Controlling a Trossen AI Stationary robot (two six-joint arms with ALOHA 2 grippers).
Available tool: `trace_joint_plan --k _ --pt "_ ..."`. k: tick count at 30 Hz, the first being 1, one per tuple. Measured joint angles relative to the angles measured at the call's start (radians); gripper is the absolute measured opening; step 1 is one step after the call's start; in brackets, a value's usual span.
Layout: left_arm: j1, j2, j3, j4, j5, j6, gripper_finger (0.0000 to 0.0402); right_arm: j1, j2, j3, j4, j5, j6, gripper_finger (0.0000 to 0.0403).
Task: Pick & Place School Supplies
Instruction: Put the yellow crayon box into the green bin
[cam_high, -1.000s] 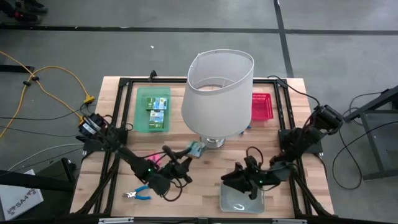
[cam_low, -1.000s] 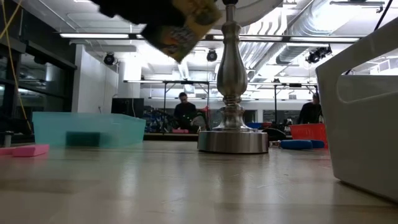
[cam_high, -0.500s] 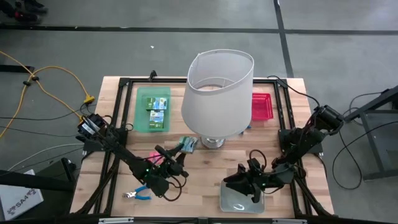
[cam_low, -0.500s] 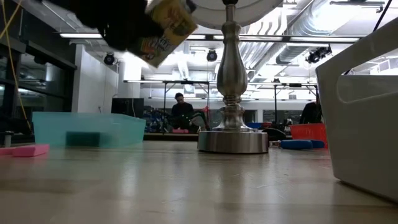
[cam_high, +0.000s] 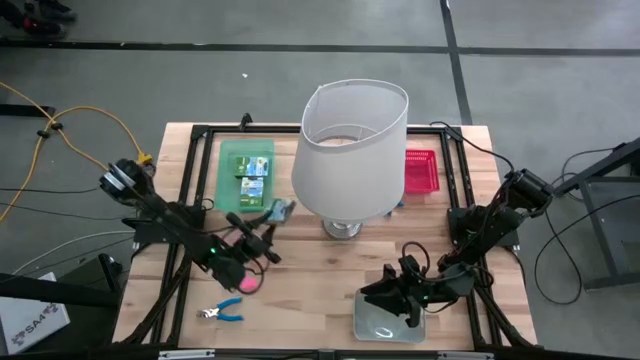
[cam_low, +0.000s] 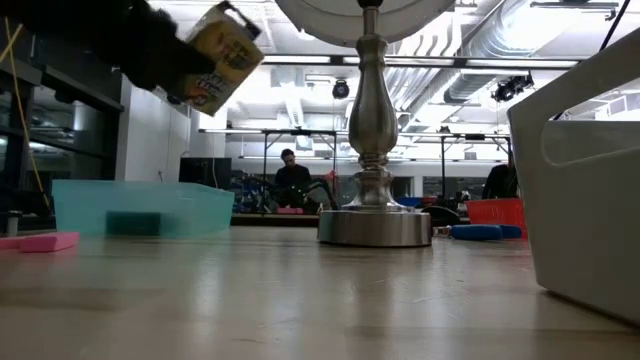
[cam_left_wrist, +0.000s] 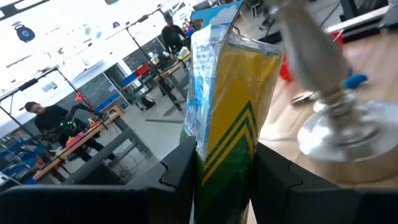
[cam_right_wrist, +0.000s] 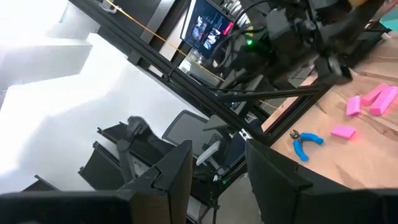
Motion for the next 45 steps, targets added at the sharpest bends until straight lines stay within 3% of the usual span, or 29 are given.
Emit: trace_joint_plan --k 4,12,27,37,45 --pt "0.013 -0.101 -0.109 -0.002 -0.001 0.019 0.0112 0.000 0.000 0.000 0.000 0.007 0.000 0.0140" --pt "0.083 -0.239 -0.217 -0.003 -0.003 0.239 0.0112 0.000 0.000 0.000 0.000 0.016 -0.004 0.0140" --pt "0.397 -0.263 -0.330 -0.007 0.006 0.409 0.0112 0.000 0.000 0.000 0.000 0.018 -0.005 0.0140" --pt "0.590 -0.262 -0.345 -0.053 0.153 0.464 0.0112 0.000 0.000 0.000 0.000 0.018 -0.008 0.0140" --pt "0.694 -0.262 -0.345 -0.241 0.379 0.325 0.0112 0.000 0.000 0.000 0.000 0.018 -0.008 0.0140"
